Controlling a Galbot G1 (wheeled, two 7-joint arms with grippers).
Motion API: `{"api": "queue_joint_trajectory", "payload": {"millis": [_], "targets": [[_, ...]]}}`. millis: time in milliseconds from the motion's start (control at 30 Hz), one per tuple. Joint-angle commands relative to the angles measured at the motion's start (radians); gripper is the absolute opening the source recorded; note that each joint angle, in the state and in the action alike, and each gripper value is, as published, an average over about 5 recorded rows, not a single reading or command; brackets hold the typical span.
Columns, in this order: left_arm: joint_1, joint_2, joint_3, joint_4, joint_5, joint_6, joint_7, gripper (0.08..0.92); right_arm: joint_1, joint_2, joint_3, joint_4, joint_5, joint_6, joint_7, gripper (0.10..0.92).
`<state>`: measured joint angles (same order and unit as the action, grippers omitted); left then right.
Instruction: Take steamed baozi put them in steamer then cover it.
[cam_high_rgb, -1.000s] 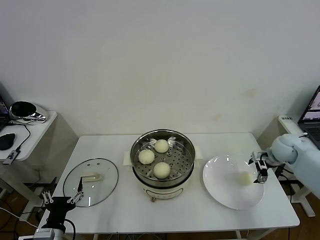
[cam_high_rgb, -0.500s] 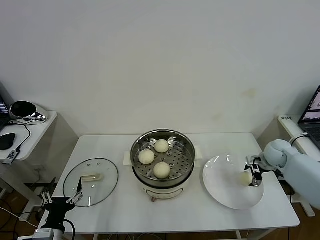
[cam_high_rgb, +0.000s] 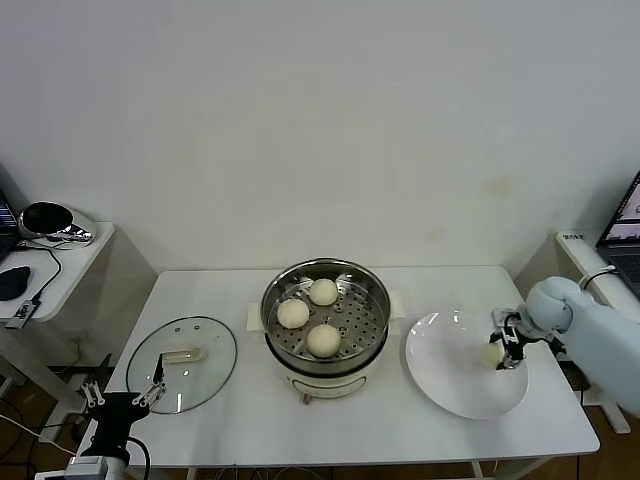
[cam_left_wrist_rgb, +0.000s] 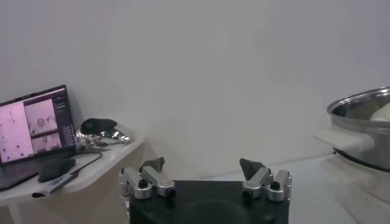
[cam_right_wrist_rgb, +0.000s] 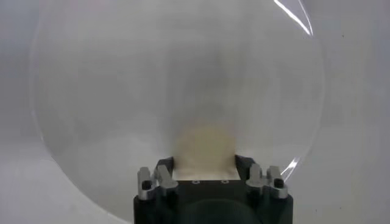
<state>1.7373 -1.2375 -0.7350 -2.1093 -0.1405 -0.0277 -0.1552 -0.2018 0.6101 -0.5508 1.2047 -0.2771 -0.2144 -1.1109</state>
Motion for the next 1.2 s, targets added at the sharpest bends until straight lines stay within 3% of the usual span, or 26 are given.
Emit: {"api": "queue_joint_trajectory", "payload": {"millis": [33, 367, 633, 933, 1200], "targets": [[-0.002, 0.002, 0.001, 0.002, -0.002, -0.001, 0.0, 0.823, 0.157, -0.062, -0.121, 0.084, 0.106, -0.034, -0.018, 0.596], [-0.001, 0.019, 0.0, -0.004, -0.007, 0.001, 0.0, 0.823, 0.647, -0.12, -0.443, 0.304, 0.365, -0.139, -0.009, 0.585], [-0.012, 0.023, 0.008, -0.005, -0.009, 0.005, 0.0, 0.823, 0.98, 0.055, -0.697, 0.408, 0.655, -0.276, 0.087, 0.585], [-0.014, 0.021, 0.009, -0.002, -0.01, 0.005, 0.0, 0.823, 0.926, 0.32, -0.727, 0.348, 0.835, -0.427, 0.218, 0.592], [-0.006, 0.015, -0.003, -0.004, -0.01, 0.001, 0.0, 0.823, 0.791, 0.467, -0.719, 0.251, 0.851, -0.483, 0.272, 0.594]]}}
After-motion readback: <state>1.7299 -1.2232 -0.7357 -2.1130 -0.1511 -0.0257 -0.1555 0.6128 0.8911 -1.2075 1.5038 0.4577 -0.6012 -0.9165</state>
